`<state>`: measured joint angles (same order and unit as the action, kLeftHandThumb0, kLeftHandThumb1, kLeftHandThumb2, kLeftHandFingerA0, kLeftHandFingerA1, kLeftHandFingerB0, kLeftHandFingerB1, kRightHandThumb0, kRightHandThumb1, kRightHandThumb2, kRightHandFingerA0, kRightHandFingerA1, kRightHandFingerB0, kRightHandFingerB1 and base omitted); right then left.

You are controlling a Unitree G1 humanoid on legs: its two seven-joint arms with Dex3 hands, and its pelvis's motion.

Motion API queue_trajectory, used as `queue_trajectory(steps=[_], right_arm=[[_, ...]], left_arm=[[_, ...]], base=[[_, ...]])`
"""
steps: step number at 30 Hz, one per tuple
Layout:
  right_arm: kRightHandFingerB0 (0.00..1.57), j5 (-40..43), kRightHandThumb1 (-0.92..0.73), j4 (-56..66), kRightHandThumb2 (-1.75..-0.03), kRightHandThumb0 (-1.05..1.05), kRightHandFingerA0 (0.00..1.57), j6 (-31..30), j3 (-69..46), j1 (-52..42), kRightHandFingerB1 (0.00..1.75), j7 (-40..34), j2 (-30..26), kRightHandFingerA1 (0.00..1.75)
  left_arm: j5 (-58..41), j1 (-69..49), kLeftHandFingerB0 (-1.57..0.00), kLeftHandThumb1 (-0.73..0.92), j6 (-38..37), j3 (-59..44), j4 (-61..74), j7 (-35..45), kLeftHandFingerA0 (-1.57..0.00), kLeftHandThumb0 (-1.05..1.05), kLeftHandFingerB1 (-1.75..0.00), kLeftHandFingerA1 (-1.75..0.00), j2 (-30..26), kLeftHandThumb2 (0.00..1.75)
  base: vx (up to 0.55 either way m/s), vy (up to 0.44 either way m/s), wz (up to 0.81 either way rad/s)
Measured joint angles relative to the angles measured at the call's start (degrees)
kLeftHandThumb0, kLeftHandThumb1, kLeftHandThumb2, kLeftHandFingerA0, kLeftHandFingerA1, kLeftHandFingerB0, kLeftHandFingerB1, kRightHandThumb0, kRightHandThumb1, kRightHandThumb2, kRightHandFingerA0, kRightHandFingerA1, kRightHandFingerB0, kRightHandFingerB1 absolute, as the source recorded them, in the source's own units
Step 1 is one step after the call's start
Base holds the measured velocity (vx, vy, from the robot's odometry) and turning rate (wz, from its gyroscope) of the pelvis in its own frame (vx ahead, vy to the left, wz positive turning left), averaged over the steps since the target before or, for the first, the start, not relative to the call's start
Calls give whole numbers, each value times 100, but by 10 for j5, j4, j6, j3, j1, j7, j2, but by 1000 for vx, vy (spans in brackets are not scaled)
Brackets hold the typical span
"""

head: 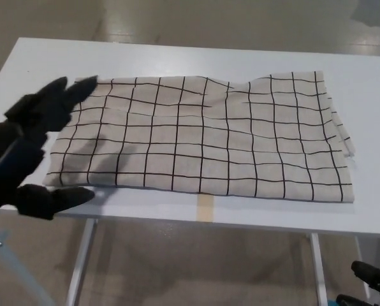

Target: Use the left hand to fold a white towel with checkered patterns in half.

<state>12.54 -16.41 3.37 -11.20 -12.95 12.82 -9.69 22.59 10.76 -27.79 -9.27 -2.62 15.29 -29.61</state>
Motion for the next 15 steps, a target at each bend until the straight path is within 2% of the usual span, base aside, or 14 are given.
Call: queue_trajectory(steps=[6, 7, 10, 11, 15], right_arm=[[38, -7, -37, -1, -73, -39, 51, 0, 1, 0, 51, 0, 0, 60], [38, -7, -37, -1, -73, -38, 51, 0, 2, 0, 51, 0, 0, 60], [39, -9, -37, -1, -73, -38, 51, 0, 2, 0, 51, 0, 0, 60], [45, -9, -48, -2, -55, -31, 56, 0, 3, 0, 41, -1, 0, 52], [45, -11, -48, -3, -55, -30, 56, 0, 6, 0, 41, -1, 0, 52]], left_arm=[[62, 52, 0, 49, 23, 65, -79, -21, 0, -23, -16, 0, -14, 55], [66, 55, 0, 48, 24, 70, -85, -23, 0, -17, -16, 0, -14, 72], [96, 80, 0, 55, 35, 101, -126, -39, 0, -7, -16, 0, -19, 79], [111, 94, 0, 56, 40, 117, -148, -48, 0, -5, -16, 0, -22, 80], [149, 124, 0, 56, 57, 157, -198, -79, 0, -5, -16, 0, -25, 80]], base=[[0, 0, 0], [0, 0, 0], [0, 0, 0], [0, 0, 0], [0, 0, 0]])
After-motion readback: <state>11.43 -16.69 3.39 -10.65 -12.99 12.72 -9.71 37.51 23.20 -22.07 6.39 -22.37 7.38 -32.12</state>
